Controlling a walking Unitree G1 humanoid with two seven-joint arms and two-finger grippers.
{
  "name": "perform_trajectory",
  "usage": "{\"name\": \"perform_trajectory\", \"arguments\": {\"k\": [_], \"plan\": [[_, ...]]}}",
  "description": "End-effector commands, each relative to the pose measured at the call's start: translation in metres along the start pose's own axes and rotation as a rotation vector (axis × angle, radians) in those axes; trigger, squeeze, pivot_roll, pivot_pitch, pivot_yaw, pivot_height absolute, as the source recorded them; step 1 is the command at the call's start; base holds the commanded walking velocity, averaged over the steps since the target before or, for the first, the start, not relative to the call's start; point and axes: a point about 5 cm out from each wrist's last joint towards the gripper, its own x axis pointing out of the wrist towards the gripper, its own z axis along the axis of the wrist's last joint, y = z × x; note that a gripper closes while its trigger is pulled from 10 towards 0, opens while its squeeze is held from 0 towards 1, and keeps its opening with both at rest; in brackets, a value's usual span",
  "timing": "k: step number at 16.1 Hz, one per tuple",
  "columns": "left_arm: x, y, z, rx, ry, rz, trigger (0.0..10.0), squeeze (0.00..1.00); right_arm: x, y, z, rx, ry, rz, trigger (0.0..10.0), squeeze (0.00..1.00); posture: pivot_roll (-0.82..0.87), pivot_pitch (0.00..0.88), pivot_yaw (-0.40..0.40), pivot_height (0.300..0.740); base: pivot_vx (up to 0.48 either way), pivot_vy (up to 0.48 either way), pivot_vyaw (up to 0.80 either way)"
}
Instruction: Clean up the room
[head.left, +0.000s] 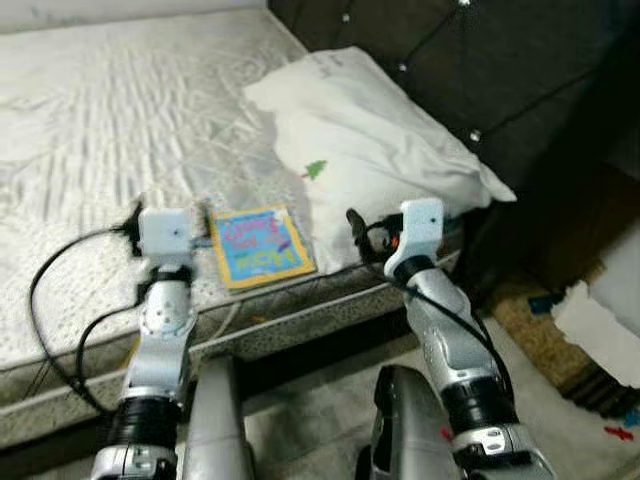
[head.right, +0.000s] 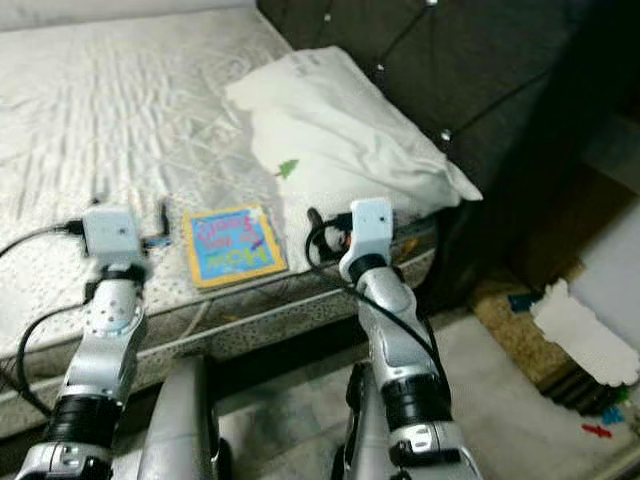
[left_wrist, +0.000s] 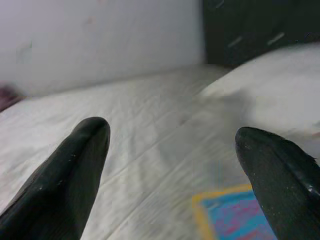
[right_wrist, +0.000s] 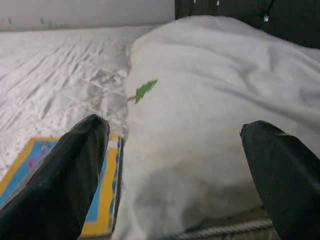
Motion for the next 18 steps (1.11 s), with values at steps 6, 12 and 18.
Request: {"name": "perform_trajectory", "arguments": {"k": [6,12,18], "plan": [[-0.015,-0.010,0.006,0.006,-0.003,-0.004,10.0,0.00,-0.002,-0.003,0.002,-0.012,-0.059,0.005,10.0,0.00,0.12,0.000,-0.043,0.551,0.000,0.000,0.00],[-0.021,-0.014,-0.007,-0.044,0.082,-0.036,10.0,0.00,-0.004,0.004,-0.003,0.014,-0.058,0.025,10.0,0.00,0.13,0.000,-0.036,0.624,0.000,0.000,0.00],[-0.021,-0.024,-0.009,-0.045,0.107,-0.078,10.0,0.00,-0.011,0.002,-0.009,0.038,-0.047,-0.014,10.0,0.00,0.10,0.000,0.002,0.682,0.000,0.000,0.00]]}}
